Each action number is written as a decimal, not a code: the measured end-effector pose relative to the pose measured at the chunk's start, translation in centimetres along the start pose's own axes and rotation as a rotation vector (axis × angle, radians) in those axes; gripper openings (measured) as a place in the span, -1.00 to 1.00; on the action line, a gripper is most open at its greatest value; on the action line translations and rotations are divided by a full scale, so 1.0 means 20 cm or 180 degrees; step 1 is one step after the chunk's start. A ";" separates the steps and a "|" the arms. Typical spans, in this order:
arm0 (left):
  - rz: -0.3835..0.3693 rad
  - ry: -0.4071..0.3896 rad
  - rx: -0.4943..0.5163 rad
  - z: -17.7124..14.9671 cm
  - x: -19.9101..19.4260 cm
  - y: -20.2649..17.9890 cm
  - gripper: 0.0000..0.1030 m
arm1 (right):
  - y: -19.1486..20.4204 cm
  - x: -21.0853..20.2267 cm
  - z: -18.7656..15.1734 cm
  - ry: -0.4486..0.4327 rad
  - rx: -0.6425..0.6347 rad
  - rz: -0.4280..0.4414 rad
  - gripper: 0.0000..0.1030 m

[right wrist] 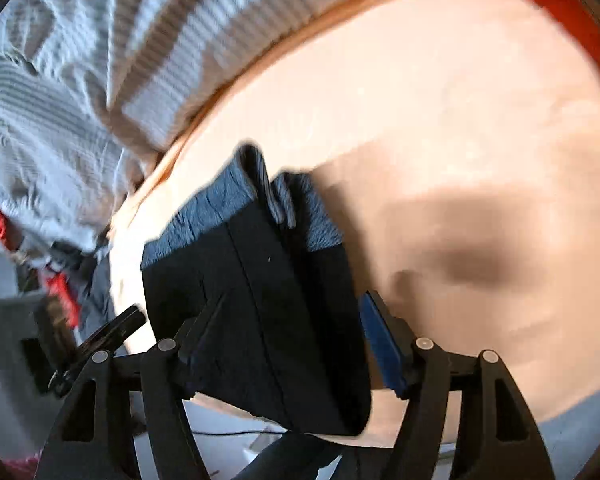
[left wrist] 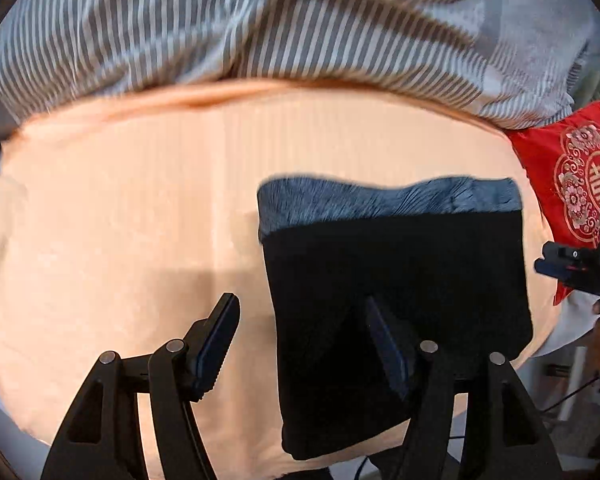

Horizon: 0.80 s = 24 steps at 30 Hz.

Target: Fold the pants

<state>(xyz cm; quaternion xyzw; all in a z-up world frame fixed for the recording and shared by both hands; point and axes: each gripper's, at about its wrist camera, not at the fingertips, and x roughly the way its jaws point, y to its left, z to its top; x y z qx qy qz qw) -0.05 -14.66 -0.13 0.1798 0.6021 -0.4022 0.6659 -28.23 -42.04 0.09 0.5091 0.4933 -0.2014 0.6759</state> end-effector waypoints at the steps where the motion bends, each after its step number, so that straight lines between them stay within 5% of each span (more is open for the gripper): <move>1: 0.0019 -0.0042 0.0025 0.00 -0.03 -0.01 0.30 | 0.01 -0.05 -0.01 -0.0085 0.0004 -0.0034 0.09; 2: 0.0033 -0.0079 0.0047 0.02 -0.04 -0.04 0.30 | 0.03 -0.08 -0.01 -0.0153 0.0001 -0.0028 -0.16; 5: -0.0004 -0.0118 0.0110 0.07 -0.03 -0.15 0.30 | 0.12 -0.12 -0.01 -0.0279 -0.0105 -0.0039 -0.42; 12: 0.0086 0.0001 0.0084 0.15 0.18 -0.30 0.30 | 0.33 0.04 0.02 -0.0216 -0.0505 -0.0241 -0.42; 19: 0.0332 0.0150 0.0175 0.11 0.32 -0.31 0.30 | 0.25 0.16 -0.05 -0.0025 -0.0421 -0.0407 -0.42; 22: 0.0380 0.0242 0.0254 0.09 0.38 -0.33 0.61 | 0.25 0.17 -0.10 -0.0004 -0.0529 -0.0483 -0.42; 24: 0.0465 0.0235 0.0292 0.09 0.41 -0.36 0.65 | 0.24 0.20 -0.11 0.0017 -0.0564 -0.0537 -0.43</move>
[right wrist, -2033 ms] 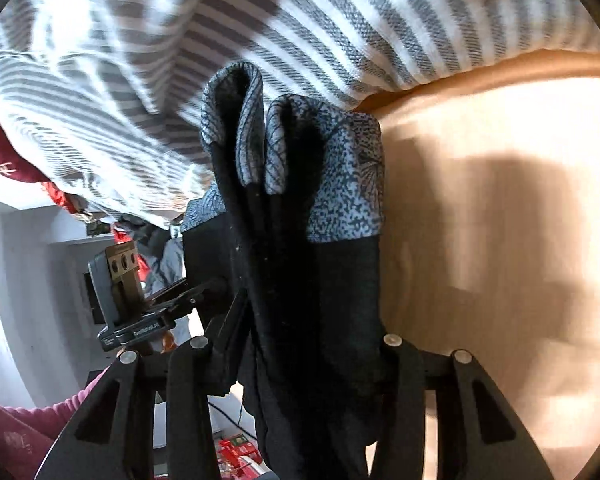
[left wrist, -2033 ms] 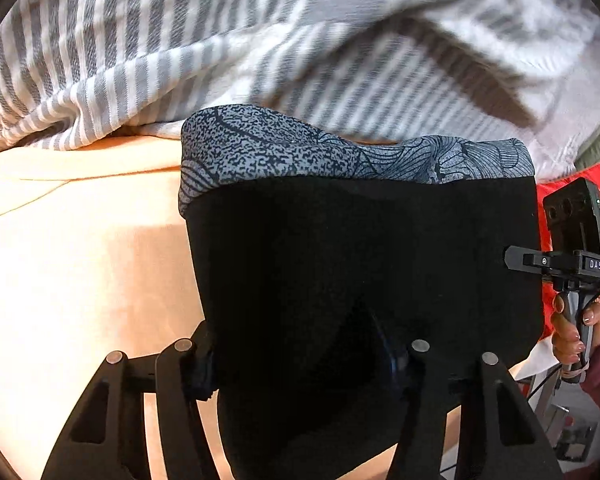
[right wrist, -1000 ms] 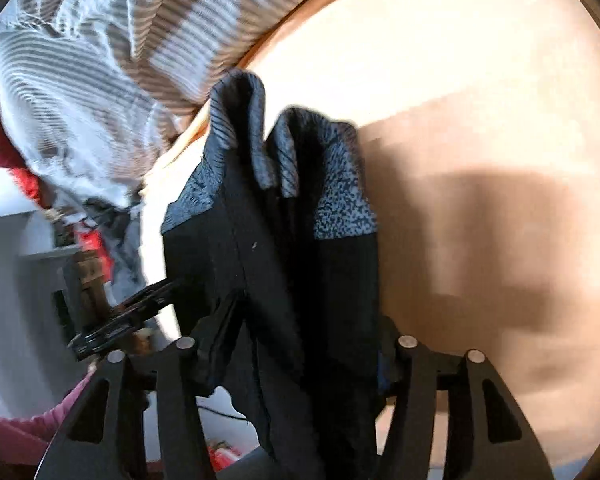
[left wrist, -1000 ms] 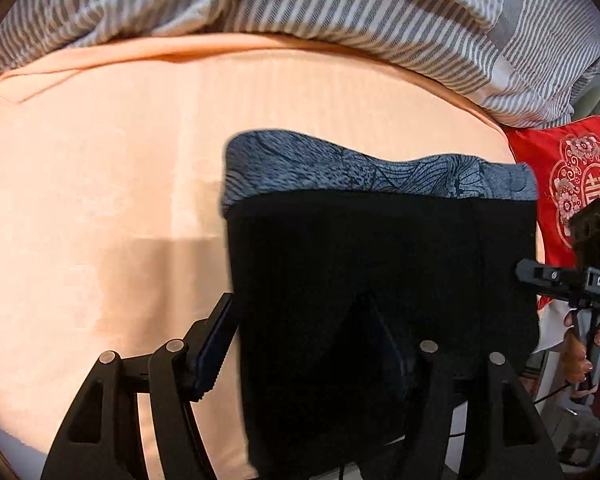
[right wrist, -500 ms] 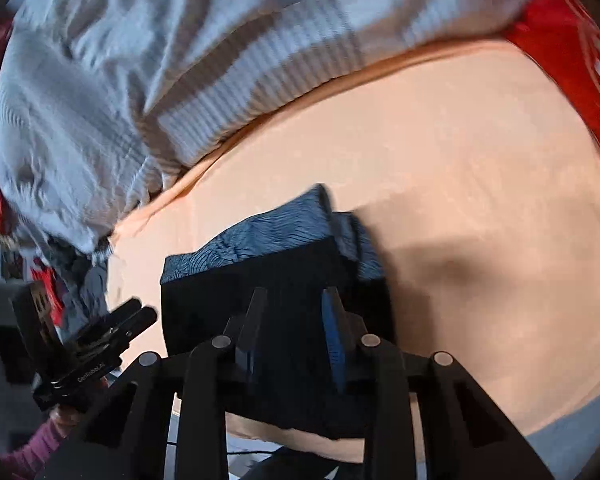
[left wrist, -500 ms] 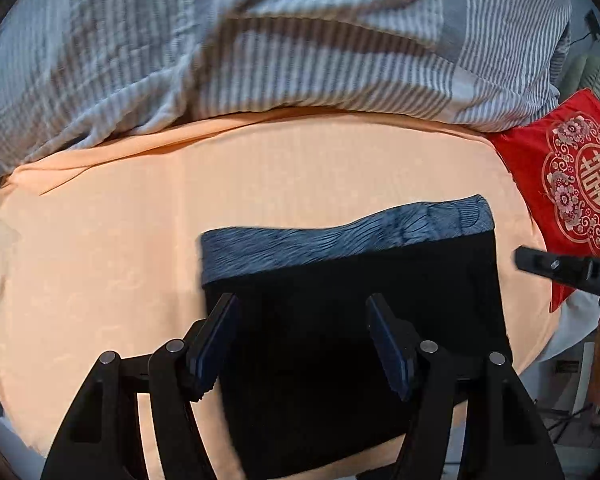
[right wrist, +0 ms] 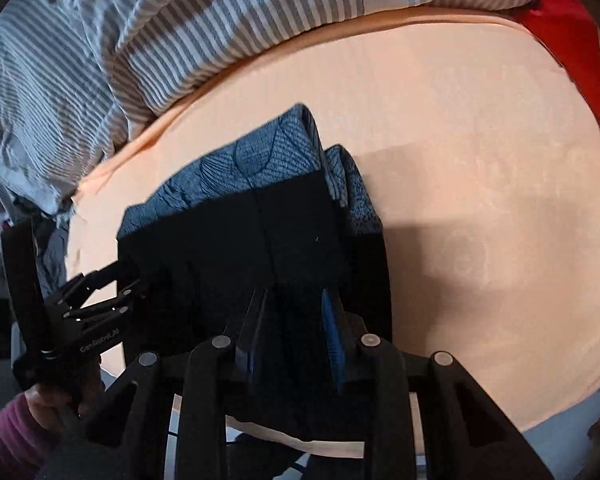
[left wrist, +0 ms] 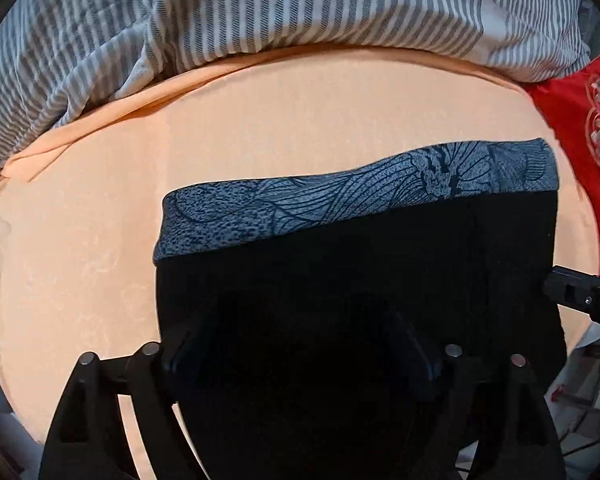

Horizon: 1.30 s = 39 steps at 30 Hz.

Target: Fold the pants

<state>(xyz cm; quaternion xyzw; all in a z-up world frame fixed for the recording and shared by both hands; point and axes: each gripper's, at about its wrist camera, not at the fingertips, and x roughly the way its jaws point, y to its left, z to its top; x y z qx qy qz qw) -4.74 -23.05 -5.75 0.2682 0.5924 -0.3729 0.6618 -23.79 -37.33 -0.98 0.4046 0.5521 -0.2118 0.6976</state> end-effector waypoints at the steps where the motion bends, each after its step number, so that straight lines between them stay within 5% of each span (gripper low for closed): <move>1: 0.0023 -0.0006 0.0010 0.01 0.01 -0.02 0.71 | 0.00 0.02 0.00 0.0012 -0.0007 -0.0023 -0.43; 7: 0.0072 -0.0041 0.0033 0.00 0.04 -0.06 0.92 | -0.02 0.10 0.03 0.0018 -0.0054 -0.0058 -0.43; 24: 0.0072 0.0066 -0.0050 0.02 -0.06 -0.07 0.93 | -0.04 0.08 0.03 0.0073 0.0102 -0.0015 -0.39; 30: 0.0102 -0.0039 0.0002 -0.05 -0.17 -0.04 0.93 | 0.06 -0.05 0.11 -0.0417 -0.0176 -0.0216 -0.37; 39: 0.0063 0.0069 -0.0088 -0.17 -0.23 0.01 0.93 | -0.09 0.07 0.28 -0.0231 0.0352 -0.0238 0.02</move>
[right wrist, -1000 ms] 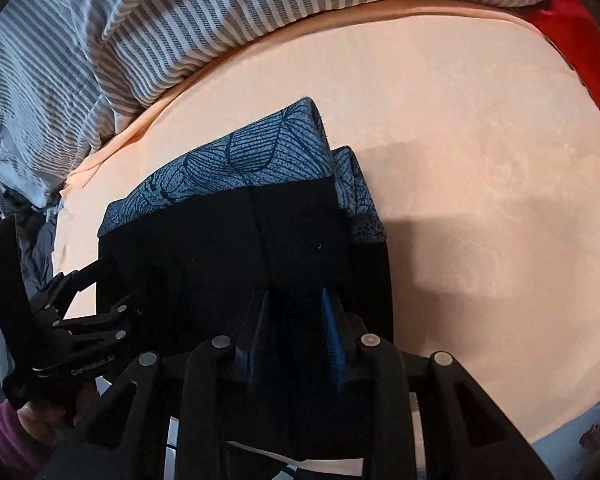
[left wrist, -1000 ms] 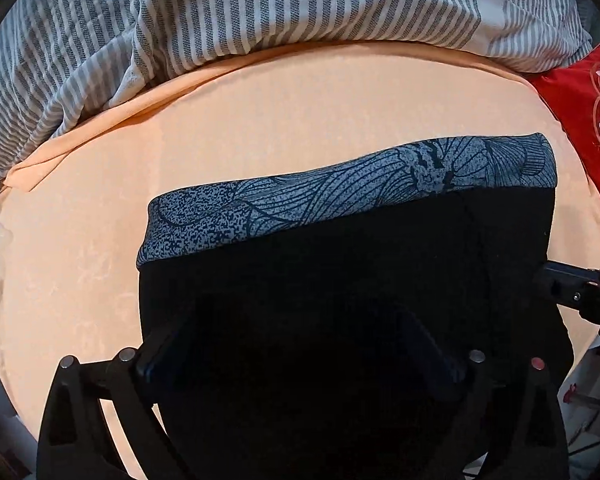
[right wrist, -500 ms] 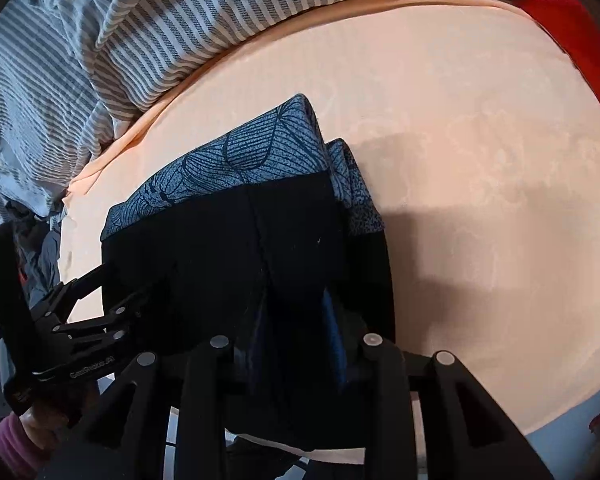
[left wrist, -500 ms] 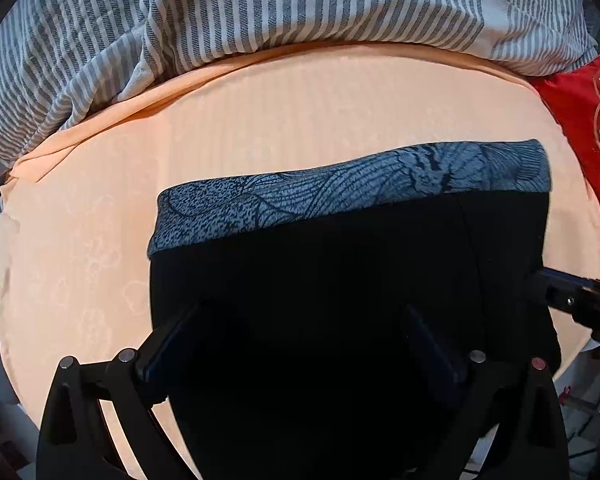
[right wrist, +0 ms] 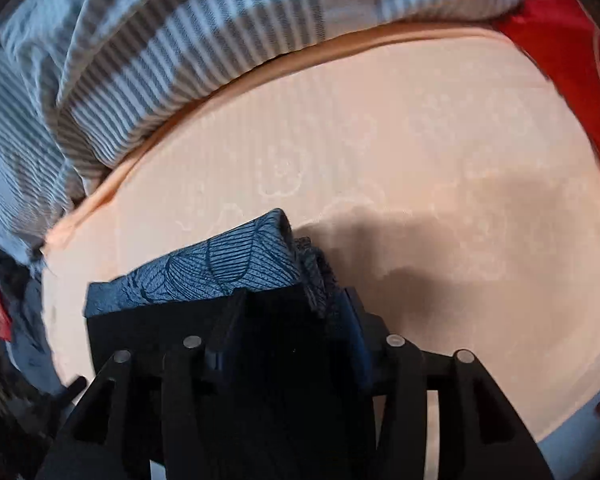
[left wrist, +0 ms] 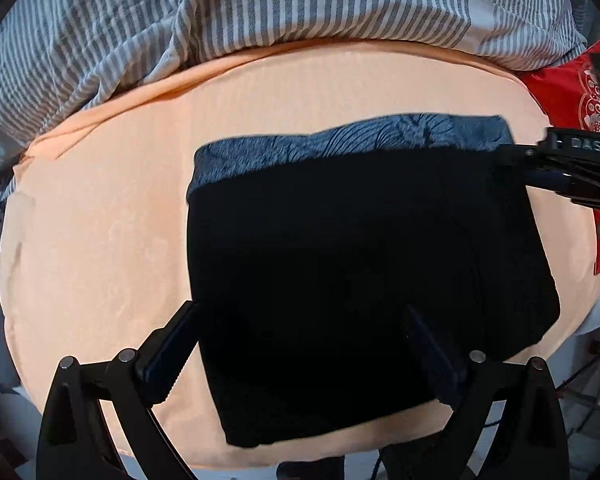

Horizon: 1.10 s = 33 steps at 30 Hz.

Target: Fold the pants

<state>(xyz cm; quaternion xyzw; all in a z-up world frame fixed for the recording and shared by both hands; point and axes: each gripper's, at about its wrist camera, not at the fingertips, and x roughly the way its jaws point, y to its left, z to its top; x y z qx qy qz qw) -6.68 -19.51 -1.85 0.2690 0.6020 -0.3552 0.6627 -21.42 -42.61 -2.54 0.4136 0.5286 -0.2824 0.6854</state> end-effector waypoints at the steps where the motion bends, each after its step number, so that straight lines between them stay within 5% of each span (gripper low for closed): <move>1: -0.0002 -0.0001 -0.0017 -0.01 0.00 0.00 0.93 | 0.00 -0.02 -0.01 -0.0019 -0.0023 -0.0038 0.03; 17: -0.0001 0.0076 0.0067 -0.16 -0.13 0.00 0.98 | 0.11 -0.26 -0.58 0.0260 -0.0438 -0.0576 0.53; 25: 0.0052 0.0123 0.0241 -0.32 -0.26 0.00 0.98 | 0.24 -0.33 -0.69 0.0262 -0.0435 -0.0600 0.73; 28: 0.0065 0.0125 0.0179 -0.36 -0.33 0.03 0.98 | 0.28 -0.38 -0.71 0.0225 -0.0433 -0.0567 1.00; 33: 0.0122 0.0060 0.0126 -0.39 -0.45 0.08 0.98 | 0.39 -0.47 -0.75 0.0159 -0.0542 -0.0578 1.00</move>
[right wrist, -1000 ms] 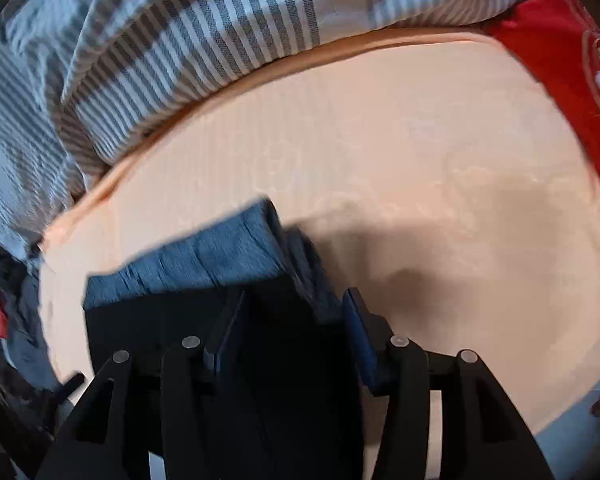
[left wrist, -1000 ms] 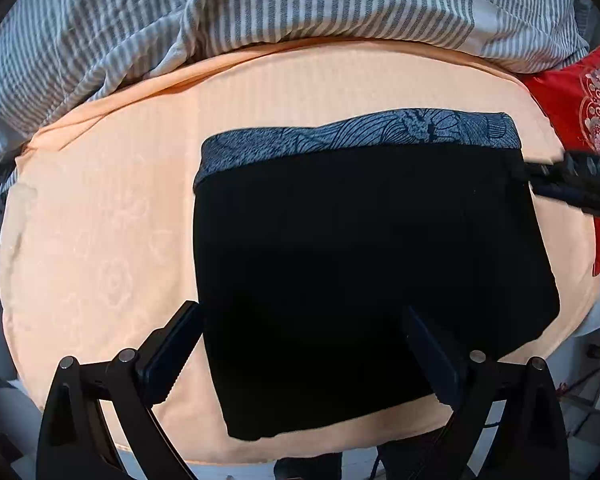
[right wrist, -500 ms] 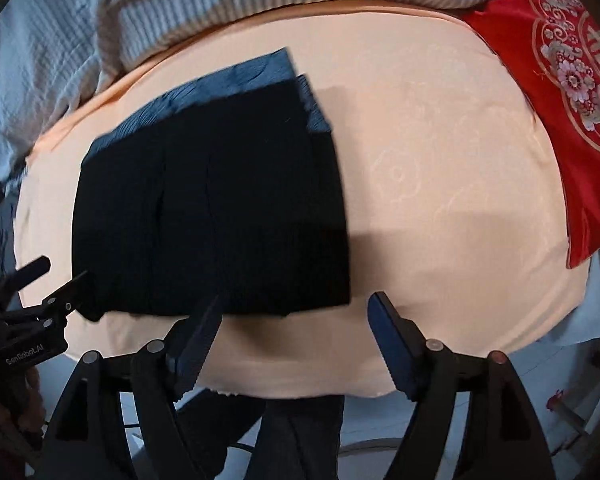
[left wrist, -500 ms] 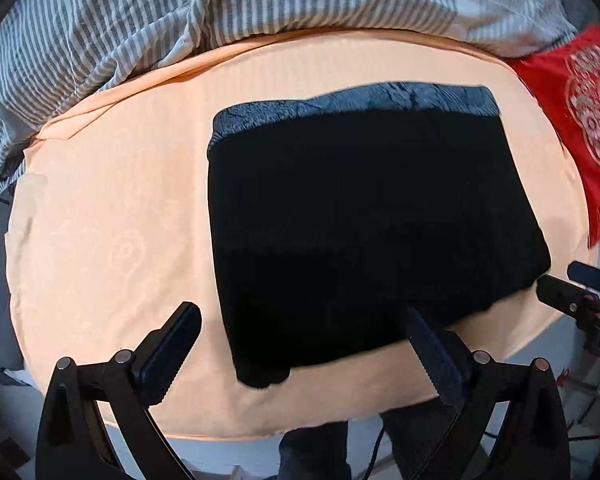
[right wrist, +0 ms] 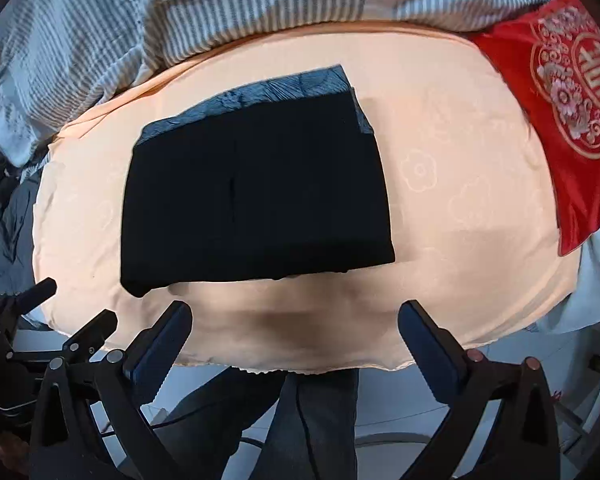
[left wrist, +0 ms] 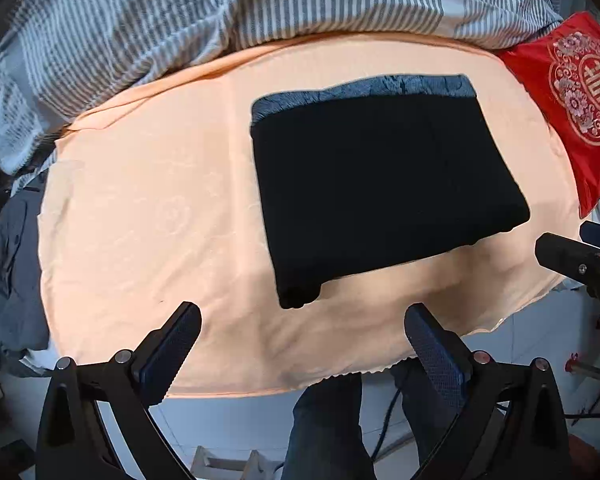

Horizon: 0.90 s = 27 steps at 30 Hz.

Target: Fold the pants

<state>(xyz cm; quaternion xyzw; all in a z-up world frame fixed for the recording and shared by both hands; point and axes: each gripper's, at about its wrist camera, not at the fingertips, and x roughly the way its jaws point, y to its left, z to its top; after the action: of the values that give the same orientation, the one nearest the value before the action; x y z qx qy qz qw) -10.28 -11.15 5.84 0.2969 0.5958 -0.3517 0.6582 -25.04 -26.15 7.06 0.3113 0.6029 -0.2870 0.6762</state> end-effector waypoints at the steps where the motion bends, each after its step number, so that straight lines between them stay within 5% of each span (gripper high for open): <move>1: -0.0002 -0.0027 -0.0012 -0.01 -0.02 0.01 0.98 | 0.00 -0.02 0.00 -0.0020 -0.0010 -0.0008 1.00; 16: 0.0010 -0.0115 -0.0203 -0.04 -0.16 0.01 0.98 | 0.12 -0.17 -0.02 -0.0267 -0.0089 -0.0209 1.00; 27: 0.0063 0.0008 -0.0334 -0.03 -0.07 -0.06 0.98 | 0.08 -0.07 0.01 -0.0185 -0.0111 -0.0162 1.00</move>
<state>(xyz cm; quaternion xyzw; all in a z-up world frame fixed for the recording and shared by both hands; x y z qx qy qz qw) -11.65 -11.20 7.12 0.2682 0.6113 -0.3130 0.6756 -23.80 -25.23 8.63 0.2756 0.5956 -0.3024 0.6913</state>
